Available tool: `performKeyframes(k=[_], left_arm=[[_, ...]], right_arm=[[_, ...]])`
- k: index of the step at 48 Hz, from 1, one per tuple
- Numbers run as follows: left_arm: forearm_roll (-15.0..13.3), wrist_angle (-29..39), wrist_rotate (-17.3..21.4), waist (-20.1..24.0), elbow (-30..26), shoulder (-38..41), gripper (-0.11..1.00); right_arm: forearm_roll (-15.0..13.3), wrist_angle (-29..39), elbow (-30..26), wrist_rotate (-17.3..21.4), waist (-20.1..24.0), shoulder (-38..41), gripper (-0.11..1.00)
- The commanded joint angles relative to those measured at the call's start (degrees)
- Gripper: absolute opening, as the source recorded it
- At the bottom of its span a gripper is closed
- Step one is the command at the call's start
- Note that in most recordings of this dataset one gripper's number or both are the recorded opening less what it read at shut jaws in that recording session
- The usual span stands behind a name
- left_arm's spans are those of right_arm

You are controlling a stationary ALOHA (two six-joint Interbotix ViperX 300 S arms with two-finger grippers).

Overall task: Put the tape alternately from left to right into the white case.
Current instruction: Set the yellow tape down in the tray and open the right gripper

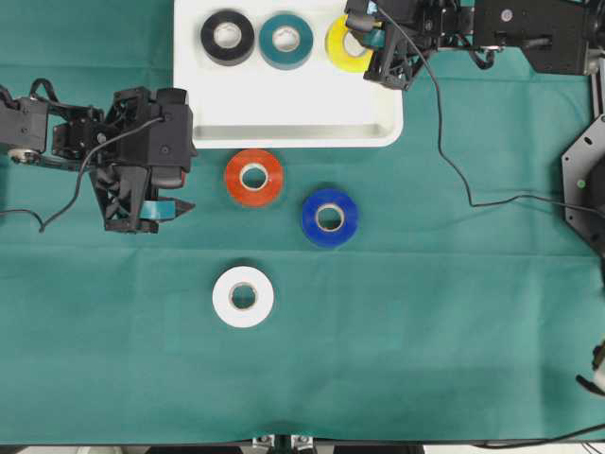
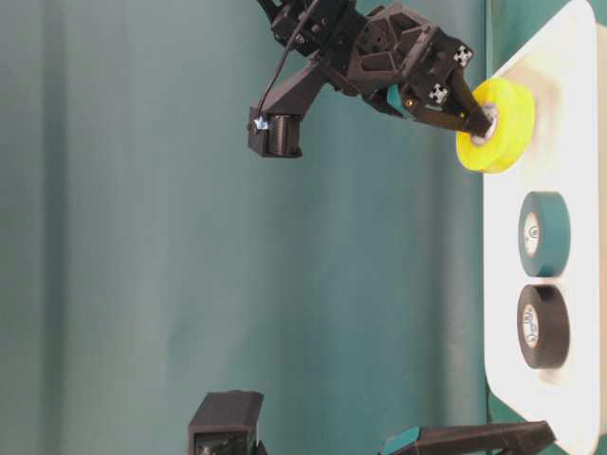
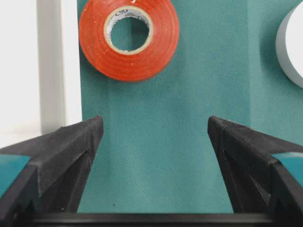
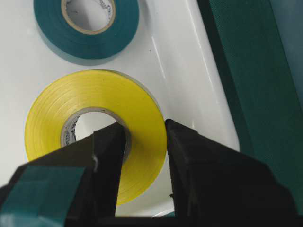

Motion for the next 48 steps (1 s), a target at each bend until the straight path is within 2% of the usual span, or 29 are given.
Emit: performKeyframes(k=[1,12,21,23,48], left_arm=[[0.0,-0.35,0.0,-0.26,-0.79,-0.62,0.59],[-0.09,-0.44,0.0,-0.26,-0.97,-0.62,0.59],[0.0,-0.44,-0.09,-0.26,-0.97,-0.62,0.59],[-0.09,-0.35,-0.09,-0.35,-0.97,-0.62,0.59],[0.0,-0.44,-0.09,-0.7,-0.97,-0.62,0.59]], right_arm=[[-0.26,-0.35,-0.7,0.26,-0.26,-0.7,0.28],[-0.26,-0.18,-0.79,0.26,-0.35,-0.7,0.31],[-0.35,-0.18,-0.44,0.26,-0.35,-0.7,0.83],[-0.35,-0.26,-0.44,0.26,-0.35,-0.7,0.91],[-0.35,-0.53,-0.09,0.53,-0.35,-0.7,0.88]])
